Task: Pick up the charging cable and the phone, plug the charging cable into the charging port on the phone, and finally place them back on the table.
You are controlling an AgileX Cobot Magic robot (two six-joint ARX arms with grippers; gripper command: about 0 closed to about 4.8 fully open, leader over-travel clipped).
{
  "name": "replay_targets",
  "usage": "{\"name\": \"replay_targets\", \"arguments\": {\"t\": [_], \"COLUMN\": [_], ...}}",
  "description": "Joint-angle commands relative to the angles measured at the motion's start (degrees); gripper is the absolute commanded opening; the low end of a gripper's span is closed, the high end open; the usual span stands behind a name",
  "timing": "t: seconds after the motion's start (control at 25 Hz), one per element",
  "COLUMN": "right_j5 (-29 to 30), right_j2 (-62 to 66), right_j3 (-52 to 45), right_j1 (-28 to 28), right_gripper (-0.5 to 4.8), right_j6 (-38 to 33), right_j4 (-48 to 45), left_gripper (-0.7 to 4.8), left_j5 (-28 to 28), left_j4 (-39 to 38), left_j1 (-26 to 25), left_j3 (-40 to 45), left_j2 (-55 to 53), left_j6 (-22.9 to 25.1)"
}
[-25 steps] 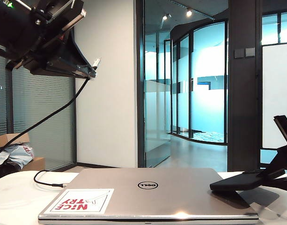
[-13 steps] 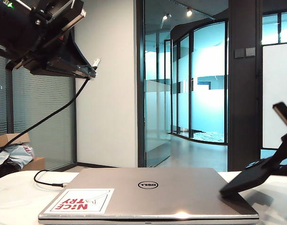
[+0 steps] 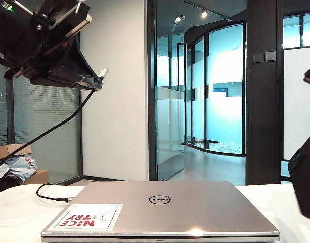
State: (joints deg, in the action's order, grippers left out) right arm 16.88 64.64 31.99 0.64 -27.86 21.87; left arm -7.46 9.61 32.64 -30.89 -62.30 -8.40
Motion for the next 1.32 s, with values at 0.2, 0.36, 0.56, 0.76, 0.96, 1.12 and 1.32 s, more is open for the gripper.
{"name": "replay_targets", "arguments": {"t": [0.2, 0.36, 0.56, 0.76, 0.96, 1.12, 1.32], "right_j5": [-7.0, -11.9, -17.0, -17.4, -16.7, -15.5, -13.5], "right_j2": [-0.2, 0.3, 3.8, 8.0, 12.0, 13.9, 17.3], "right_j3": [6.2, 6.8, 6.8, 6.8, 6.8, 6.8, 6.8], "right_j1": [3.5, 7.6, 11.0, 12.1, 12.1, 12.1, 12.1], "right_gripper": [-0.09, -0.09, -0.09, -0.09, -0.08, 0.62, 0.68], "right_j6": [10.0, 13.5, 14.6, 14.6, 14.6, 14.7, 14.6], "right_j4": [13.0, 17.4, 21.2, 22.0, 22.3, 23.6, 23.6], "left_gripper": [-0.06, -0.06, -0.06, -0.06, -0.06, -0.06, -0.06], "left_j5": [-0.2, -0.2, -0.2, -0.2, -0.2, -0.2, -0.2], "left_j4": [0.3, 0.3, 0.3, 0.3, 0.3, 0.3, 0.3], "left_j1": [0.0, 0.0, 0.0, 0.0, 0.0, 0.0, 0.0], "left_j3": [-0.1, -0.1, -0.1, -0.1, -0.1, -0.1, -0.1], "left_j2": [0.0, 0.0, 0.0, 0.0, 0.0, 0.0, 0.0], "left_j6": [0.5, 0.5, 0.5, 0.5, 0.5, 0.5, 0.5]}}
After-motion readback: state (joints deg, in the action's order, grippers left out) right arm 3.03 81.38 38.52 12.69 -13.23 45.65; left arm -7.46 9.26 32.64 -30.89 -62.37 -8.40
